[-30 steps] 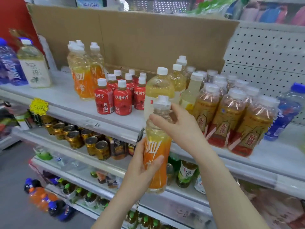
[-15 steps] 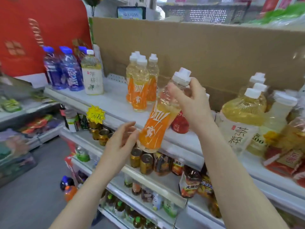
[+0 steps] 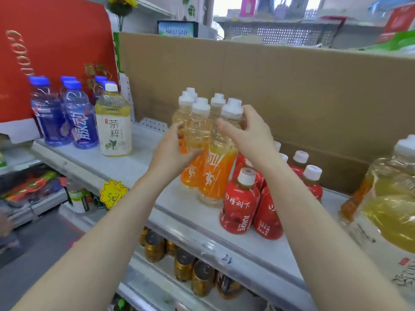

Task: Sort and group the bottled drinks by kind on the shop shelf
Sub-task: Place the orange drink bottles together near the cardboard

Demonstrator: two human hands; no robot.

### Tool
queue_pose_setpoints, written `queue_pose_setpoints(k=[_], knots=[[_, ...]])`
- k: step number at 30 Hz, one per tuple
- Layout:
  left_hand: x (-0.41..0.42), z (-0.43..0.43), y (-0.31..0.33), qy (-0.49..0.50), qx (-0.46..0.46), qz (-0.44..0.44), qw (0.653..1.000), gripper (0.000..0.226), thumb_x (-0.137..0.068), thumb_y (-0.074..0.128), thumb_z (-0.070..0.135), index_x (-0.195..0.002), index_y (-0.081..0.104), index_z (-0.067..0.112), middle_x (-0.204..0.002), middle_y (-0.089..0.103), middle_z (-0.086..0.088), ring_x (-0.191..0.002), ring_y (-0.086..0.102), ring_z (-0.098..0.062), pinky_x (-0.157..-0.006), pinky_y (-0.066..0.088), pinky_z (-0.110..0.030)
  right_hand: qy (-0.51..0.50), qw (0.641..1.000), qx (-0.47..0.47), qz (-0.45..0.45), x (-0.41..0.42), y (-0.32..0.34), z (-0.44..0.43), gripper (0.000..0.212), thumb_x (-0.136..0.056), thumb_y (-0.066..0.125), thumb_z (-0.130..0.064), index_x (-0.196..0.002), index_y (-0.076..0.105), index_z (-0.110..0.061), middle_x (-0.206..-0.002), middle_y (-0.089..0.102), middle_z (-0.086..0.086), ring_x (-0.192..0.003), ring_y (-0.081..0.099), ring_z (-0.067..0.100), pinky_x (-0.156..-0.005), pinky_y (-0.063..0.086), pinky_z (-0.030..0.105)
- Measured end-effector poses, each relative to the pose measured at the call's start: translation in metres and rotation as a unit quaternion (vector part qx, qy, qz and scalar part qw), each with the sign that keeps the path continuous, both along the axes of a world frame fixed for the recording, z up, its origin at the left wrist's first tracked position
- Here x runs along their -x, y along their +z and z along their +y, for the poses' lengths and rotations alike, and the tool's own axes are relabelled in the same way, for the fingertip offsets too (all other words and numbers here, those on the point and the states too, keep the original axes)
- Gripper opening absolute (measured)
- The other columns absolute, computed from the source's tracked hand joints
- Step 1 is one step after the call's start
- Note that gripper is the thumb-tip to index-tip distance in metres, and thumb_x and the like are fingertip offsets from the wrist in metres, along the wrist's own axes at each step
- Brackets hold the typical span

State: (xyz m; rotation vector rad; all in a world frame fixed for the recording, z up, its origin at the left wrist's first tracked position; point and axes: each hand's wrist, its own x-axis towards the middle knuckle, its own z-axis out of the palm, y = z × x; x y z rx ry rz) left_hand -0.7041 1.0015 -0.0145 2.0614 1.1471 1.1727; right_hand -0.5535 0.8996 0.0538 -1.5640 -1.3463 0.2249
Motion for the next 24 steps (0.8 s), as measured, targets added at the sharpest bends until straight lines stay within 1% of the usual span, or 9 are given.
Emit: queue_pose_setpoints(k=[2,3,5,7,11,15,19,21,24], knots=[[-0.011,0.005,-0.011,0.000,-0.014,-0.007,1.000,0.067,-0.076,0.079,0.048,-0.131,0.042,0.035,-0.118,0.063,0.013,-0.107,0.062,-0.012,-0.088,0.054,-0.040,-0.007,0.999,0.037,-0.028,-0.003,-0.003,0.004,0.028,-0.090,0.071,-0.041,-0.108,0.058,-0.023,-0.097,0.066,-0.009,-0.080,0.057,0.004,-0.065,0.043,0.025],[-0.014,0.006,-0.016,0.003,-0.022,-0.007,1.000,0.067,-0.077,0.077,0.049,-0.132,0.040,0.036,-0.120,0.064,0.012,-0.108,0.063,-0.014,-0.087,0.054,-0.041,-0.010,0.998,0.052,-0.043,-0.004,-0.001,0.005,0.031,-0.089,0.071,-0.042,-0.109,0.059,-0.022,-0.097,0.067,-0.007,-0.080,0.059,0.006,-0.067,0.047,0.028],[-0.016,0.008,-0.023,0.006,-0.033,-0.006,0.999,0.072,-0.079,0.074,0.052,-0.138,0.036,0.034,-0.128,0.063,0.009,-0.114,0.062,-0.019,-0.088,0.053,-0.041,-0.022,0.993,0.085,-0.084,-0.005,0.007,0.004,0.038,-0.086,0.073,-0.047,-0.111,0.060,-0.023,-0.100,0.068,-0.005,-0.089,0.063,0.012,-0.077,0.053,0.034],[-0.011,0.012,-0.025,-0.007,-0.039,-0.010,0.999,0.075,-0.080,0.073,0.053,-0.141,0.035,0.033,-0.133,0.061,0.009,-0.119,0.060,-0.020,-0.092,0.052,-0.043,-0.042,0.986,0.116,-0.115,-0.004,0.016,0.003,0.042,-0.084,0.074,-0.051,-0.113,0.060,-0.025,-0.104,0.067,-0.006,-0.095,0.064,0.015,-0.082,0.055,0.037],[0.013,0.015,-0.024,-0.012,-0.040,-0.014,0.999,0.075,-0.078,0.078,0.042,-0.140,0.038,0.032,-0.131,0.061,0.007,-0.118,0.059,-0.021,-0.095,0.050,-0.044,-0.052,0.987,0.121,-0.095,0.004,0.018,0.012,0.037,-0.086,0.073,-0.042,-0.116,0.059,-0.026,-0.107,0.065,-0.007,-0.099,0.063,0.015,-0.082,0.054,0.036],[0.037,0.023,-0.021,-0.017,-0.029,-0.017,0.999,0.072,-0.080,0.080,0.036,-0.138,0.038,0.034,-0.117,0.055,0.018,-0.114,0.059,-0.020,-0.092,0.050,-0.040,-0.051,0.989,0.120,-0.073,0.015,0.018,0.032,0.046,-0.089,0.072,-0.037,-0.129,0.055,-0.024,-0.116,0.064,-0.003,-0.105,0.062,0.019,-0.091,0.055,0.043],[0.046,0.032,-0.019,-0.033,-0.022,-0.021,0.999,0.074,-0.079,0.081,0.036,-0.139,0.038,0.033,-0.117,0.054,0.018,-0.114,0.059,-0.019,-0.095,0.050,-0.042,-0.057,0.987,0.125,-0.079,0.020,0.017,0.053,0.053,-0.089,0.072,-0.040,-0.134,0.052,-0.022,-0.120,0.064,-0.001,-0.106,0.063,0.019,-0.091,0.056,0.042],[0.046,0.035,-0.019,-0.039,-0.023,-0.019,0.999,0.074,-0.079,0.081,0.035,-0.139,0.038,0.032,-0.116,0.053,0.019,-0.114,0.059,-0.019,-0.094,0.051,-0.043,-0.068,0.985,0.128,-0.093,0.020,0.016,0.059,0.061,-0.089,0.072,-0.044,-0.140,0.048,-0.020,-0.125,0.062,0.001,-0.109,0.062,0.020,-0.089,0.056,0.039],[0.048,0.038,-0.022,-0.052,-0.024,-0.028,0.998,0.077,-0.079,0.082,0.035,-0.141,0.036,0.033,-0.115,0.052,0.021,-0.112,0.058,-0.015,-0.093,0.052,-0.042,-0.081,0.983,0.130,-0.097,0.021,0.011,0.060,0.067,-0.090,0.071,-0.048,-0.143,0.045,-0.016,-0.132,0.059,0.003,-0.114,0.060,0.020,-0.087,0.053,0.035]])
